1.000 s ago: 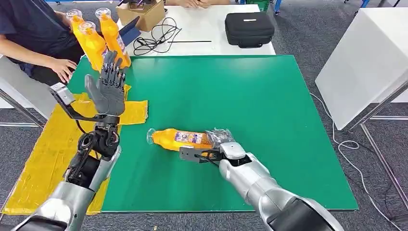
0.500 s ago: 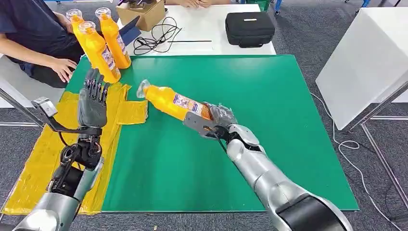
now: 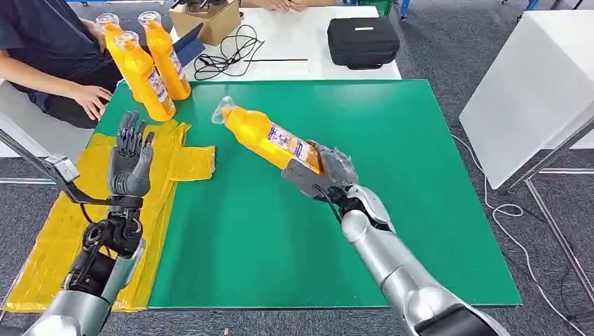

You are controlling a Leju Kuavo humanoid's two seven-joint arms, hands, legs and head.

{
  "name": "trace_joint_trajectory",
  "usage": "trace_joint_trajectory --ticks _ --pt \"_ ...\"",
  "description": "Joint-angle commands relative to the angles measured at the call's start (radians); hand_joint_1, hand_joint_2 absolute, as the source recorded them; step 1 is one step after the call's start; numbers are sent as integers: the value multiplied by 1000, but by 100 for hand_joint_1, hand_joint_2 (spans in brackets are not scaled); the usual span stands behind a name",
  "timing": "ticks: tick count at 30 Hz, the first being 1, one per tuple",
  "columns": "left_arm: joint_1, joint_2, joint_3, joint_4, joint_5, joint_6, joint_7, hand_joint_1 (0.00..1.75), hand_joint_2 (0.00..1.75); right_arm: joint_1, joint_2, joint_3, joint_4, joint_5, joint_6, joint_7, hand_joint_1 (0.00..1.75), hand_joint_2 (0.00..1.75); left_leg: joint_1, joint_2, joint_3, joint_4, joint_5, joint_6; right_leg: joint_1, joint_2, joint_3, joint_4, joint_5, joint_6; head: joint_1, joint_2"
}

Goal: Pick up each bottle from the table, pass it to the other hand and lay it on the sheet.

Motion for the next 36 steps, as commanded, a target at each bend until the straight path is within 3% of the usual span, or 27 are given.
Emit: trace_joint_trajectory --ticks 1,6,10,15,18,22,28,36 --pt "-63 -41 -4 72 22 -17 26 0 175 -22 -49 -22 -41 -31 -29 -18 175 175 0 -3 1 1 -1 0 0 -5 3 0 -2 2 0 0" --pt "-80 -55 -26 70 60 -32 46 0 175 -42 -29 -8 -25 -59 -43 -38 175 175 1 -2 1 1 -1 0 1 -4 3 -1 -1 2 0 0" --pt "-91 -102 -83 54 80 -27 66 0 175 -41 1 19 -62 -92 -52 -58 175 175 1 -3 2 3 -2 -1 1 -5 4 1 -3 2 0 0" --pt "-73 -138 -145 -7 136 -29 93 0 175 -65 57 73 -79 -93 -63 -19 175 175 1 -2 1 2 -2 0 1 -3 2 1 -2 2 0 0" --pt "-42 -142 -202 -62 184 -34 118 0 175 -86 82 149 -41 40 -219 33 175 175 1 0 2 4 -4 0 1 -2 2 2 -3 2 0 0" --pt "-30 -143 -261 -97 270 -48 152 0 175 -104 148 243 58 146 -319 79 175 175 1 1 3 2 -3 -1 1 0 4 0 -3 2 0 0" --pt "-21 -140 -264 -112 300 -51 164 0 175 -112 148 260 76 132 -318 78 175 175 1 0 3 0 -2 -1 1 -1 4 -1 -2 2 0 0" --pt "127 -127 -270 -331 268 20 111 0 175 -107 148 361 107 81 -317 147 175 175 1 3 4 0 -3 0 1 2 4 -2 -2 2 0 0"
